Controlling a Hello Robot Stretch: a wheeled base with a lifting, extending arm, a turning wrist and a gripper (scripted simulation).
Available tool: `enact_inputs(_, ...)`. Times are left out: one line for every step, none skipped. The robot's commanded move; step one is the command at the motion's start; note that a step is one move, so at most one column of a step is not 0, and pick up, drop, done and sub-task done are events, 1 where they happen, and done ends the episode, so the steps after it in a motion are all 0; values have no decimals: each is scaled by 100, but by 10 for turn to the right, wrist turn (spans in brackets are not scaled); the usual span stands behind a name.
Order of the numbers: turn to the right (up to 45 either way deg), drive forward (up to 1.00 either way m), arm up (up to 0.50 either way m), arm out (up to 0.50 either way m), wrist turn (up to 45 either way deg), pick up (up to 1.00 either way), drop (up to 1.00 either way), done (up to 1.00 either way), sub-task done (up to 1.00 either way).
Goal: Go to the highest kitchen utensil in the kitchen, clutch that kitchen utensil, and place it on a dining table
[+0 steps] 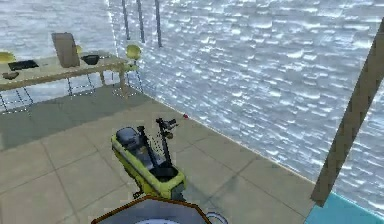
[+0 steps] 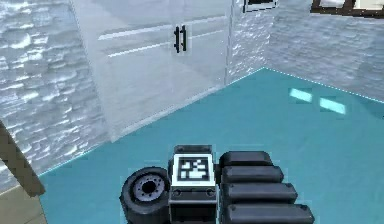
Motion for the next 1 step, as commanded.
enact_inputs(0,5,0,0,0,0,0,0,0)
